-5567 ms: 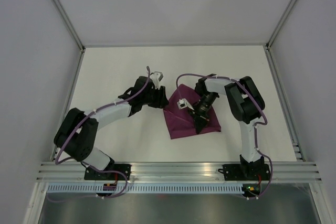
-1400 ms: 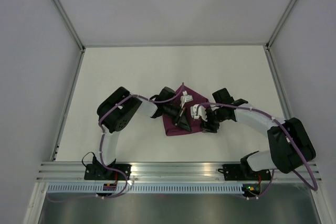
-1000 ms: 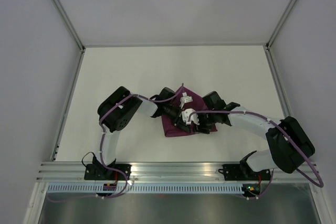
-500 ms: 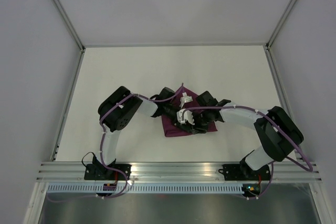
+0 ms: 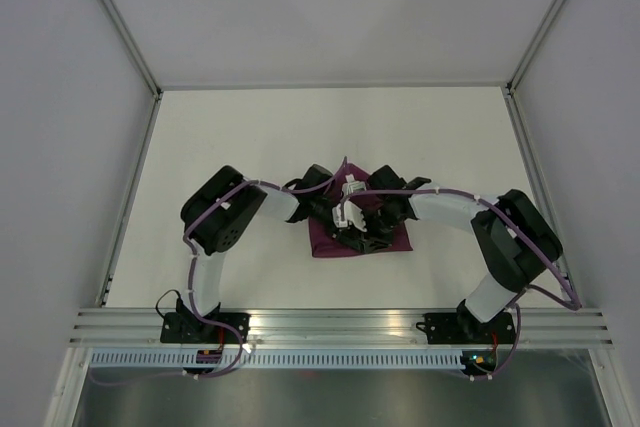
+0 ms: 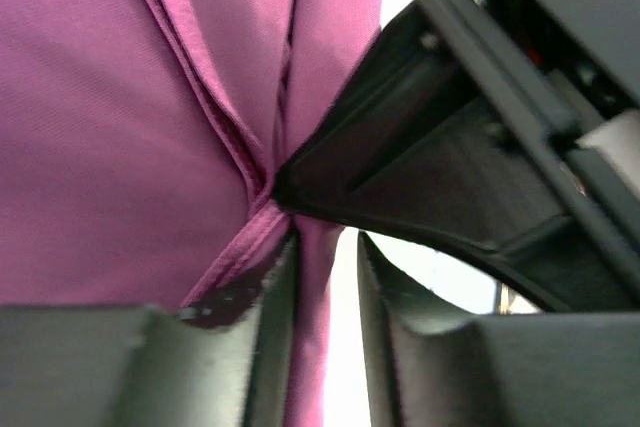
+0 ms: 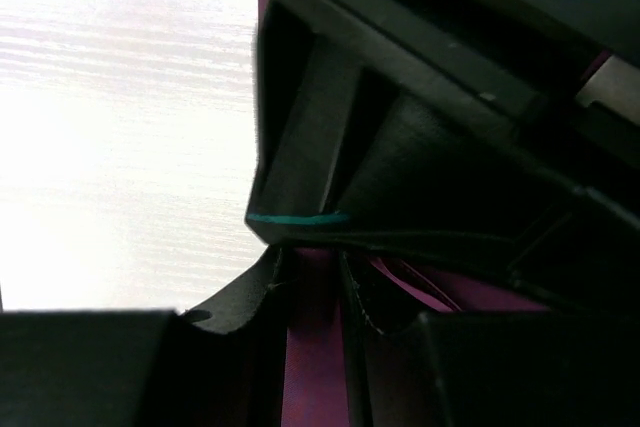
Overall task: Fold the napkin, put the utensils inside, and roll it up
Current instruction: Roll the napkin with the utensil
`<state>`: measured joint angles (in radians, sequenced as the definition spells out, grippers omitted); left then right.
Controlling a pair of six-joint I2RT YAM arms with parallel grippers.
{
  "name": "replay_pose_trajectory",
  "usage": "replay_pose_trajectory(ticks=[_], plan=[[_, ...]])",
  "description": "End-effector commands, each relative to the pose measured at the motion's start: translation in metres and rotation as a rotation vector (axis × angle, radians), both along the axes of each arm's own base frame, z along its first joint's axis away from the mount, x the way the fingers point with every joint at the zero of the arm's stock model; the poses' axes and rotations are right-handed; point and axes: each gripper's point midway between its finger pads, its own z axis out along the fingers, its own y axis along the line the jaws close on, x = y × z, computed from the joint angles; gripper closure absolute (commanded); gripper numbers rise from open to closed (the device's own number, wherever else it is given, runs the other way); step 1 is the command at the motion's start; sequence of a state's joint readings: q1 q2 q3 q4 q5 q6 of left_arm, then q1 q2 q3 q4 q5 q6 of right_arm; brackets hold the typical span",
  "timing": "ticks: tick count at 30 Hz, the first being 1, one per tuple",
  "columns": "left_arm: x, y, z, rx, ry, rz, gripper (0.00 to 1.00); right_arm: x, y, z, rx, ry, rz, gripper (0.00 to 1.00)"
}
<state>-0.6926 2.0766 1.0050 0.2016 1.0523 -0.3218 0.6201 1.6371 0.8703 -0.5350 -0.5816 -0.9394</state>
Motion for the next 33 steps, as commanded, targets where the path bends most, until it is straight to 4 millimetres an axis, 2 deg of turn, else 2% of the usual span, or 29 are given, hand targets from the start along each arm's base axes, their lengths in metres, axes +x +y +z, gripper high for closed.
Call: replay_pose_trajectory(ticks=[1, 5, 6, 8, 9, 13, 15, 16, 17, 18, 19, 20, 21, 22, 23, 24, 26, 28, 29, 31, 32, 33], plan=[[0.021, 0.012, -0.021, 0.151, -0.082, 0.135, 0.61, -0.017, -0.013, -0.018, -0.065, 0.126, 0.024, 0.93], [0.037, 0.012, -0.001, 0.139, -0.141, 0.197, 0.55, -0.018, -0.016, -0.014, -0.048, 0.227, 0.016, 0.93], [0.044, 0.012, 0.009, 0.130, -0.163, 0.225, 0.54, -0.021, -0.020, -0.012, -0.056, 0.262, 0.013, 0.93], [0.054, 0.018, 0.012, 0.150, -0.193, 0.285, 0.52, -0.014, -0.019, -0.011, -0.036, 0.296, 0.014, 0.94], [0.061, 0.020, 0.017, 0.152, -0.194, 0.326, 0.51, -0.021, -0.023, -0.013, -0.053, 0.354, 0.014, 0.94], [0.083, 0.037, 0.038, 0.154, -0.287, 0.481, 0.48, -0.014, -0.023, -0.011, -0.048, 0.419, 0.017, 0.94], [0.086, 0.047, 0.040, 0.179, -0.325, 0.527, 0.48, -0.016, -0.026, -0.014, -0.060, 0.472, 0.010, 0.94], [0.093, 0.053, 0.043, 0.193, -0.365, 0.572, 0.48, -0.011, -0.024, -0.012, -0.054, 0.474, 0.009, 0.94], [0.097, 0.057, 0.058, 0.169, -0.409, 0.603, 0.48, -0.009, -0.024, -0.012, -0.053, 0.488, 0.006, 0.94], [0.097, 0.067, 0.056, 0.194, -0.442, 0.640, 0.48, -0.013, -0.026, -0.014, -0.060, 0.531, 0.006, 0.94], [0.100, 0.069, 0.066, 0.167, -0.486, 0.669, 0.48, -0.006, -0.025, -0.012, -0.052, 0.532, -0.001, 0.94], [0.100, 0.074, 0.087, 0.125, -0.532, 0.702, 0.48, -0.004, -0.025, -0.012, -0.052, 0.543, -0.001, 0.94], [0.096, 0.084, 0.081, 0.143, -0.554, 0.726, 0.47, -0.006, -0.026, -0.015, -0.063, 0.576, -0.009, 0.94], [0.099, 0.091, 0.088, 0.133, -0.592, 0.765, 0.47, -0.001, -0.025, -0.014, -0.059, 0.576, -0.015, 0.94], [0.100, 0.095, 0.111, 0.080, -0.646, 0.799, 0.46, 0.001, -0.026, -0.015, -0.063, 0.582, -0.018, 0.94], [0.094, 0.101, 0.107, 0.082, -0.666, 0.799, 0.46, 0.000, -0.026, -0.018, -0.072, 0.599, -0.021, 0.94], [0.091, 0.104, 0.125, 0.047, -0.743, 0.799, 0.46, 0.004, -0.025, -0.021, -0.079, 0.606, -0.036, 0.94], [0.086, 0.107, 0.128, 0.057, -0.799, 0.795, 0.46, 0.006, -0.024, -0.020, -0.078, 0.612, -0.041, 0.94], [0.078, 0.101, 0.131, 0.052, -0.833, 0.770, 0.46, 0.007, -0.023, -0.021, -0.078, 0.619, -0.041, 0.94], [0.073, 0.103, 0.139, 0.065, -0.942, 0.766, 0.46, 0.008, -0.023, -0.022, -0.081, 0.634, -0.045, 0.94], [0.062, 0.094, 0.142, 0.051, -0.996, 0.709, 0.46, 0.008, -0.023, -0.024, -0.084, 0.650, -0.058, 0.94], [0.063, 0.097, 0.142, 0.085, -1.040, 0.730, 0.46, 0.009, -0.023, -0.024, -0.085, 0.654, -0.060, 0.94]])
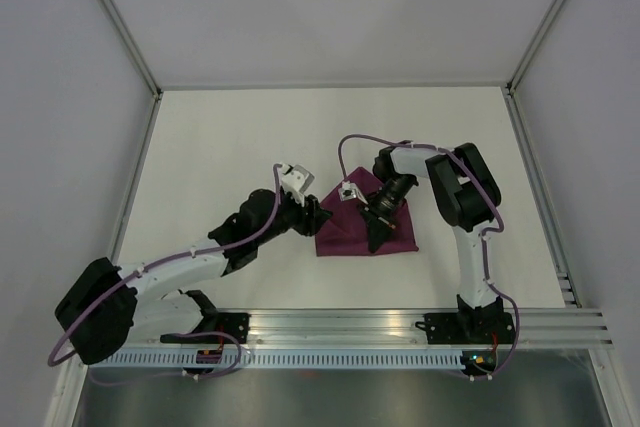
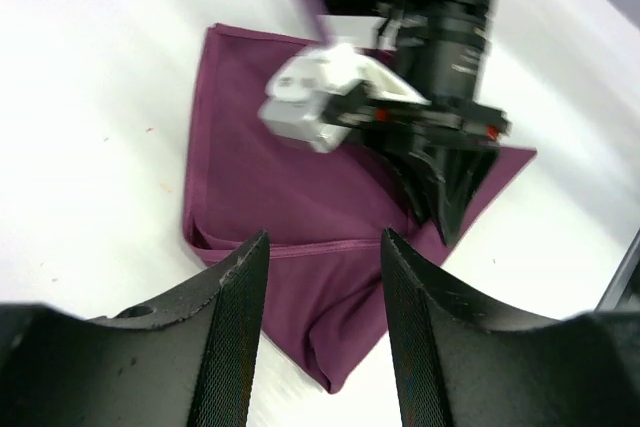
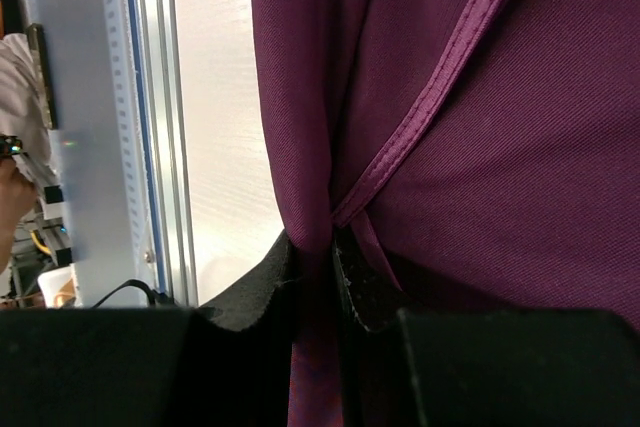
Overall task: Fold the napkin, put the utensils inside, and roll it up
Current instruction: Roll the napkin with the utensil
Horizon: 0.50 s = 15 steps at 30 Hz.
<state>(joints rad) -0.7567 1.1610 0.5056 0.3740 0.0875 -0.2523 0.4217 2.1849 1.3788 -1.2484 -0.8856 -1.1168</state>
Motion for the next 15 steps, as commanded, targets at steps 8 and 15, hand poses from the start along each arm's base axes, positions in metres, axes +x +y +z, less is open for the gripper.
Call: replay_pose_trajectory(ticks=[8, 15], plan=[[-0.039, -0.054, -0.018, 0.401, -0.387, -0.172, 0.45, 0.015, -0.009, -0.027, -0.048, -0.023, 0.017, 0.94], [-0.063, -0.111, -0.059, 0.565, -0.442, -0.368, 0.43, 0.017, -0.012, -0.029, -0.062, -0.020, 0.005, 0.94]])
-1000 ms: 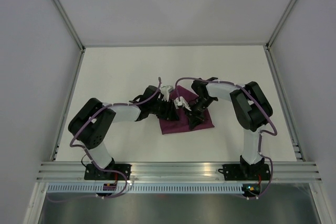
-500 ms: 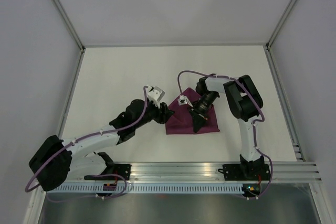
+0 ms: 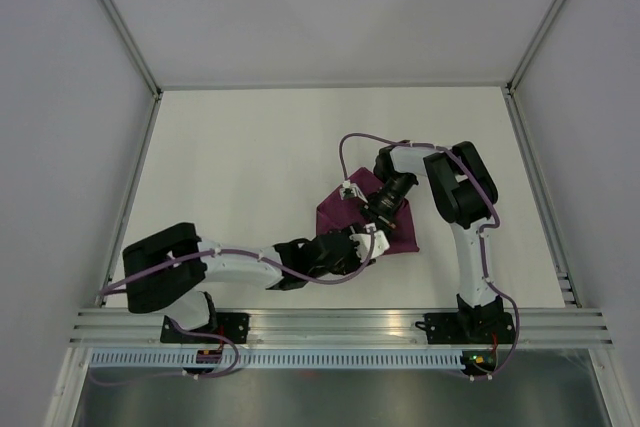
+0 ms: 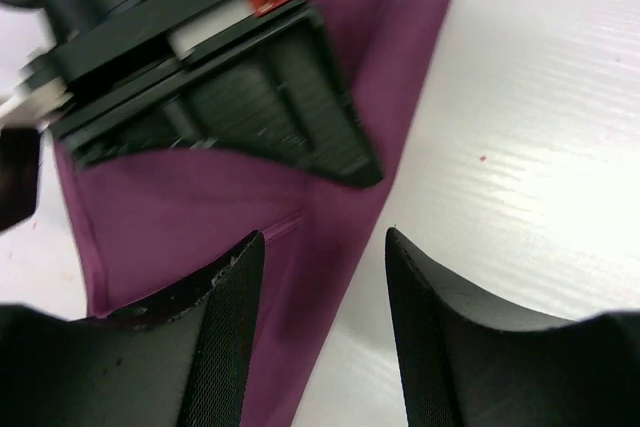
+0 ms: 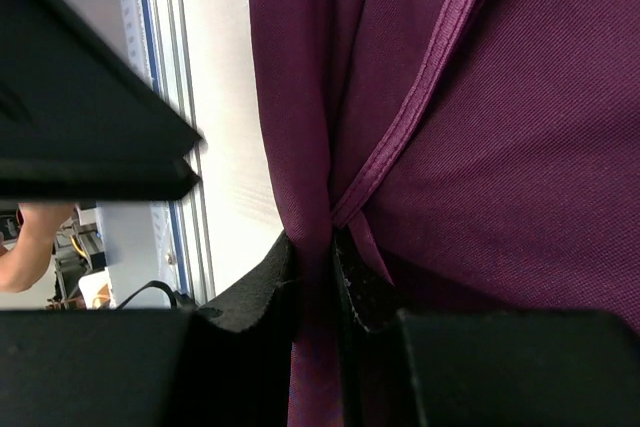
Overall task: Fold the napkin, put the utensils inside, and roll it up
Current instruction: Roll the napkin with the utensil
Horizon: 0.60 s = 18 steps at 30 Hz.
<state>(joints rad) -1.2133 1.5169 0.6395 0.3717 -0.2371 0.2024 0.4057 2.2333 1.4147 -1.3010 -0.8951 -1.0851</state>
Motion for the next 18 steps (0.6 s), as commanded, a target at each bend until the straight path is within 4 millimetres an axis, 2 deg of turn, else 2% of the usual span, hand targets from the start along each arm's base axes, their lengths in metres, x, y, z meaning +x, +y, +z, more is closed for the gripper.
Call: replay_pose_trajectory(ticks=[1, 2, 3, 8, 14, 18], plan=[[0.002, -0.032, 0.010, 0.053, -0.120, -0.085, 0.42, 0.018, -0.009, -0.029, -0.023, -0.101, 0.045, 0.94], [0.002, -0.039, 0.012, 0.049, -0.124, -0.103, 0.42, 0.018, -0.009, -0.029, -0.024, -0.100, 0.043, 0.94], [0.000, -0.042, 0.001, 0.070, -0.112, -0.119, 0.42, 0.018, -0.010, -0.029, -0.025, -0.100, 0.044, 0.94], [0.003, -0.049, -0.017, 0.113, -0.120, -0.145, 0.41, 0.018, -0.011, -0.031, -0.026, -0.094, 0.039, 0.94], [0.008, -0.046, -0.035, 0.147, -0.105, -0.138, 0.42, 0.018, -0.011, -0.031, -0.030, -0.090, 0.035, 0.94], [0.015, -0.041, -0.039, 0.140, -0.079, -0.131, 0.48, 0.019, -0.011, -0.031, -0.031, -0.088, 0.033, 0.94]])
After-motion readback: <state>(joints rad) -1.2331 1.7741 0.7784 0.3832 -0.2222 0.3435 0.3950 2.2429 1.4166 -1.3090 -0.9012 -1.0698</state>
